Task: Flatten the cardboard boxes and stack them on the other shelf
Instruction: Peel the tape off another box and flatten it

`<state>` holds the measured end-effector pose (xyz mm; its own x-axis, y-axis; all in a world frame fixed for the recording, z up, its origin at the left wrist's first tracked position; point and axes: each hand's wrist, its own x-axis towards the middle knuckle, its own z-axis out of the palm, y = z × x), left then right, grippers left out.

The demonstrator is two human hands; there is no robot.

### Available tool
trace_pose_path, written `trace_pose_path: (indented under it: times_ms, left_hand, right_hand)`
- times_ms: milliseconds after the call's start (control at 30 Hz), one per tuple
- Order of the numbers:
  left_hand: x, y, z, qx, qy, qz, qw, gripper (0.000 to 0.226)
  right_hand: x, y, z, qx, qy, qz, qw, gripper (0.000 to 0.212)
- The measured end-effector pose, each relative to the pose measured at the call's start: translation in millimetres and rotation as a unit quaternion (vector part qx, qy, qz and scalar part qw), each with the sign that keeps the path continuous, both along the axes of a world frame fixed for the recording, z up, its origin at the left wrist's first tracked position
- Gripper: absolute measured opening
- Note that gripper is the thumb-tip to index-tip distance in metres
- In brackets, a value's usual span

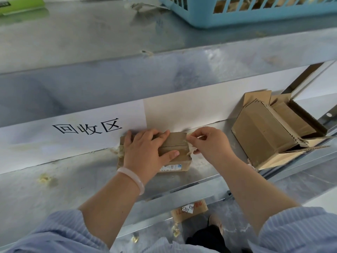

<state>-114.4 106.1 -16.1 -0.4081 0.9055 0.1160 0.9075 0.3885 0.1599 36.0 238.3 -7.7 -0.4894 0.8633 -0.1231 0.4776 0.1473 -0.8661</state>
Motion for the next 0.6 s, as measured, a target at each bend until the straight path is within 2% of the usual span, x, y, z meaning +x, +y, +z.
trace_pose_path:
  times_ms: [67,100,200,267,333,433,500,600]
  left_hand:
    - [0.4,0.0,0.4,0.000,0.000,0.002,1.000,0.085]
    - [0.6,0.4,0.5,0.001,-0.001,0.004,1.000,0.085]
    - [1.0,1.5,0.4,-0.001,-0.001,0.005,1.000,0.083]
    - [1.1,1.8,-0.1,-0.004,0.002,0.003,1.000,0.083]
    - [1.0,1.9,-0.6,-0.003,-0.001,0.007,1.000,0.083]
    - [1.5,1.9,0.0,0.003,-0.010,0.011,1.000,0.083]
    - [1.1,2.0,0.6,0.002,-0.009,0.009,1.000,0.083]
    - [0.7,1.3,0.0,0.002,-0.002,0.005,1.000,0.083]
  right_hand:
    - [1.5,-0.8,-3.1,0.054,-0.038,0.023,0.998,0.013]
    - [2.3,-1.3,-3.6,0.048,-0.032,0.030,0.998,0.010]
    - [5.1,-2.9,-2.2,-0.046,0.023,0.021,0.998,0.013]
    - [4.8,-2.4,-0.7,-0.063,0.022,0.014,0.998,0.012]
    - [2.5,-1.5,0.3,-0.034,0.005,0.018,0.999,0.010]
    - [-0.5,-3.2,3.0,0.058,-0.055,0.039,0.996,0.015]
    - [-0.9,-3.8,4.8,0.073,-0.069,0.053,0.993,0.016]
    - [-2.3,-3.7,8.5,-0.056,-0.015,0.030,0.998,0.012]
